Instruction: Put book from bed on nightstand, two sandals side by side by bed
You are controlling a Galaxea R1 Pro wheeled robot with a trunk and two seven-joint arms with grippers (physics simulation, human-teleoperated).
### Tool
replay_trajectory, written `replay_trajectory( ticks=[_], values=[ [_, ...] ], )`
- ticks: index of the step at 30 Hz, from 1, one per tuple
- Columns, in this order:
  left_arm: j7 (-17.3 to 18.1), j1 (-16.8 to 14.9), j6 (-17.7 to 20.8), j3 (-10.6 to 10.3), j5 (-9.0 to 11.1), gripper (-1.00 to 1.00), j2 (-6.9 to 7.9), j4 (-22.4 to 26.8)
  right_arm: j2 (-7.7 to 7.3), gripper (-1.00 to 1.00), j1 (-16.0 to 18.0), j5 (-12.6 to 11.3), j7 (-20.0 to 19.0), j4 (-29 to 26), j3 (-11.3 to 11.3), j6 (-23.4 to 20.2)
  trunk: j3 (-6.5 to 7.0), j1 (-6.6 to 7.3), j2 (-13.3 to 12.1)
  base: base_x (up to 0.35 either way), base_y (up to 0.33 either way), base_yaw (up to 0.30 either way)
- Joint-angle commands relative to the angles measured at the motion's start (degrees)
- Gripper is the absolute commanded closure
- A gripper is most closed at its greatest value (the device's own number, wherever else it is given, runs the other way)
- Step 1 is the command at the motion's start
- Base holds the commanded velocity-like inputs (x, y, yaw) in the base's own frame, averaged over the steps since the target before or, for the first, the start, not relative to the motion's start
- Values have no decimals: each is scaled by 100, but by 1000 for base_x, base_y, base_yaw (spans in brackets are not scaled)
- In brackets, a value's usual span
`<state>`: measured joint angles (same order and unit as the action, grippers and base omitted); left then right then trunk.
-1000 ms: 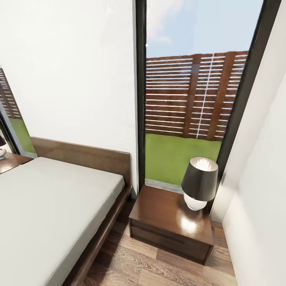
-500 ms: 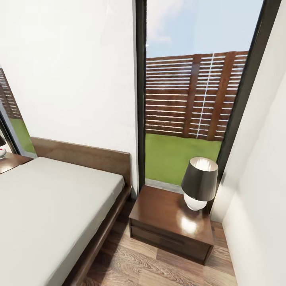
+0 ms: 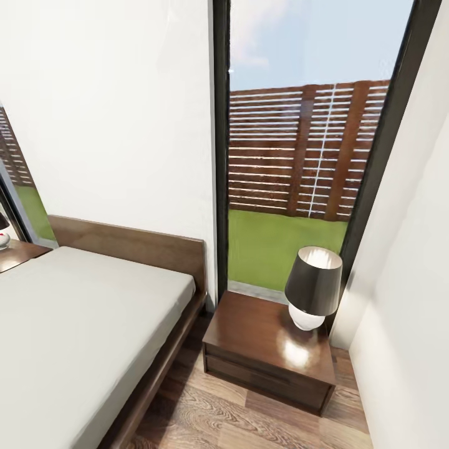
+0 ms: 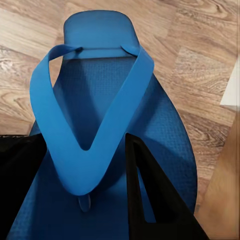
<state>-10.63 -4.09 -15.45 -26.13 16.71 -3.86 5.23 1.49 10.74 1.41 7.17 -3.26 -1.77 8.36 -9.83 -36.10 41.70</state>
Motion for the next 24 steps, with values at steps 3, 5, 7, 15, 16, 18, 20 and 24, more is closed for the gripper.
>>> replay_trajectory(
  ticks=[3, 5, 7, 15, 16, 18, 20, 24],
  values=[
    [-30, 0, -19, -50, 41, 100, -1, -5, -17, 100, -27, 19, 31, 57, -23, 15, -9, -1, 7, 0, 0, 0],
    [-29, 3, -19, -50, 42, 100, -1, 0, -27, 100, -49, 27, 31, 172, -24, 20, -9, -1, 7, 0, 0, 0],
    [-30, 4, -19, -50, 43, 100, -1, 2, -31, 100, -56, 76, 31, 227, -29, 23, -9, -1, 7, 0, 0, 0],
    [-30, 5, -20, -50, 43, 100, -1, -4, -28, 100, -75, 653, 31, 288, -26, 38, -9, -1, 7, 0, 0, 0],
    [-29, 5, -20, -50, 43, 100, -1, -4, -27, 100, -76, 670, 31, 288, -25, 39, -9, -1, 7, 0, 0, 0],
    [-30, 5, -20, -50, 43, 100, -1, -5, -27, 100, -78, 694, 31, 289, -25, 41, -9, -1, 7, 0, 0, 5],
    [-28, 5, -20, -50, 43, 100, -1, -5, -27, 100, -79, 719, 31, 290, -25, 42, -9, -1, 7, 0, 0, 75],
    [-30, 5, -20, -50, 43, 100, 22, -1, -26, 100, -81, 743, 31, 290, -25, 43, -9, -1, 7, 0, 0, 196]
  ],
)
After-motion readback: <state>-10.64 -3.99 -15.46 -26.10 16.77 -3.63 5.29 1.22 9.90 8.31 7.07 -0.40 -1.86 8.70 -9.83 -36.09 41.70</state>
